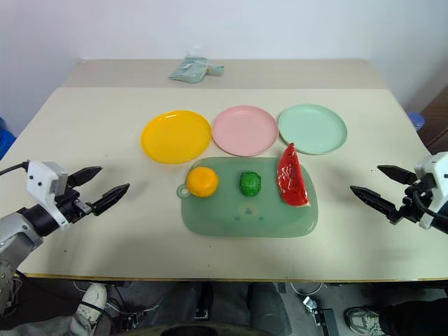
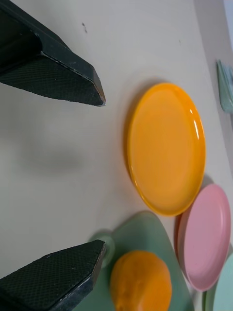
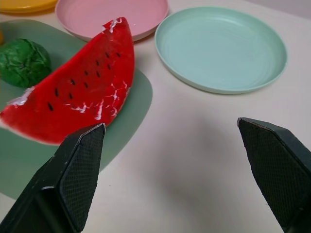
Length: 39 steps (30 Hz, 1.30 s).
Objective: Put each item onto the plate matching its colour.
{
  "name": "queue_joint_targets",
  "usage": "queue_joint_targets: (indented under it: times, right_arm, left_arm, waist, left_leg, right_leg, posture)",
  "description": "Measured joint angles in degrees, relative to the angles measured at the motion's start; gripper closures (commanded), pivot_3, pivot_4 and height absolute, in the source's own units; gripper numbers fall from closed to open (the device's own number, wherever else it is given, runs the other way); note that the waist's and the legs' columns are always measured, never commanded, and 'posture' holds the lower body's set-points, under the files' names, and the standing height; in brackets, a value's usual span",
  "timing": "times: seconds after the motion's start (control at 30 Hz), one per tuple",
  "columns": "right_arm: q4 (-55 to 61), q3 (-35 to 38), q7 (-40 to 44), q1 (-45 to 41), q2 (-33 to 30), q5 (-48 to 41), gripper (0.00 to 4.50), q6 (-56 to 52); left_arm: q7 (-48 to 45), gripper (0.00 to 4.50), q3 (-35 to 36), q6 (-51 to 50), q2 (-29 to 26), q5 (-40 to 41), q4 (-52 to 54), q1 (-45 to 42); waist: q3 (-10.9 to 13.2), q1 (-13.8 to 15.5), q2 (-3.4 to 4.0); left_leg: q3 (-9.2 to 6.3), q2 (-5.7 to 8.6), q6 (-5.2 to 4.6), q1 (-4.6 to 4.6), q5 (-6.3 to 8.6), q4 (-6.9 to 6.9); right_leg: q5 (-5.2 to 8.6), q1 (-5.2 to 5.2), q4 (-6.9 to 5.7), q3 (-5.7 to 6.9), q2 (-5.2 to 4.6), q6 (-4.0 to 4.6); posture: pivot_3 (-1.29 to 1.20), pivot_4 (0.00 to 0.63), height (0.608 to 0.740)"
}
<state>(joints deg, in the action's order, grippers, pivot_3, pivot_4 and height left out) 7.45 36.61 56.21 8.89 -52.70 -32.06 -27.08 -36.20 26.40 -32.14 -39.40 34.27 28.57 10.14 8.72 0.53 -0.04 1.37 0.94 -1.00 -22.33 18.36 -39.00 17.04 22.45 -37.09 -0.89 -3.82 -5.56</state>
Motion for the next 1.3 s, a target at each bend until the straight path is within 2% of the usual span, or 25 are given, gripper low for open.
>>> queue_joint_targets:
  times: [0.37, 0.6, 0.73, 0.93, 1.03, 1.2, 1.3]
  right_arm:
    - [0.2, -2.8, -4.0, -2.1, 2.4, 1.6, 0.04, 0.9]
    - [5.4, -3.7, -8.5, -5.0, 4.5, 1.0, 0.04, -0.1]
    - [10.8, -3.9, -10.1, -5.9, 5.0, -3.1, 0.04, -4.3]
    - [21.2, -5.3, -11.5, -8.3, 4.2, -11.9, 0.04, -12.2]
    - [27.1, -10.7, -12.8, -11.0, 4.0, -14.8, 0.04, -15.0]
    - [35.4, -28.1, -17.1, -16.4, 10.4, -15.3, 0.04, -16.3]
    - [35.4, -31.6, -19.6, -17.0, 12.5, -13.6, 0.04, -16.2]
  left_arm:
    - [0.9, 0.00, -1.5, -0.2, 1.2, 0.1, 0.4, 0.3]
    - [1.6, 0.00, -8.7, -3.5, 1.4, 2.0, 2.8, -8.4]
    - [-1.0, 0.00, -12.2, -5.4, 0.7, 3.9, 2.4, -10.2]
    - [-6.6, 0.00, -18.4, -4.8, -1.5, 2.4, -1.3, -16.3]
    - [-9.0, 0.00, -21.0, -2.9, -1.8, 0.0, -4.1, -18.9]
    - [-12.3, 0.00, -28.8, 0.8, -0.9, -5.7, -9.2, -25.1]
    - [-13.7, 0.00, -32.4, 2.8, 0.8, -8.6, -12.9, -27.8]
  waist:
    - [0.0, 0.0, 0.00]
    - [0.0, 0.0, 0.01]
    - [0.0, -0.2, 0.01]
    - [0.0, -0.1, 0.01]
    - [0.0, -0.2, 0.01]
    - [0.0, -0.1, -0.02]
    - [0.0, 0.2, -0.04]
  left_leg:
    - [0.00, 0.00, 0.00, 0.00, 0.00, 0.00]
    - [0.00, 0.01, 0.03, -0.06, -0.01, 0.02]
    - [0.00, 0.00, 0.03, -0.06, -0.02, 0.02]
    - [0.00, 0.01, 0.02, -0.06, -0.01, 0.00]
    - [-0.01, 0.00, 0.02, -0.06, -0.01, 0.03]
    - [-0.01, 0.02, 0.02, -0.16, -0.02, 0.00]
    - [-0.01, 0.10, 0.03, -0.22, -0.03, -0.12]
  right_leg:
    - [0.00, 0.00, 0.01, -0.01, 0.00, 0.01]
    - [-0.02, 0.07, 0.00, 0.01, 0.00, -0.04]
    - [-0.02, 0.09, -0.03, 0.02, 0.00, -0.04]
    - [-0.02, 0.07, -0.01, 0.01, 0.00, -0.04]
    - [-0.02, 0.10, -0.01, 0.03, 0.00, -0.04]
    - [-0.02, 0.19, -0.02, 0.04, 0.00, -0.04]
    - [-0.03, 0.18, -0.01, 0.03, -0.05, -0.05]
  posture:
    - [0.00, 0.150, 0.740]
    - [0.00, 0.150, 0.740]
    - [0.00, 0.150, 0.740]
    - [0.00, 0.150, 0.740]
    - [0.00, 0.150, 0.740]
    - [0.00, 0.150, 0.740]
    - [0.00, 0.150, 0.740]
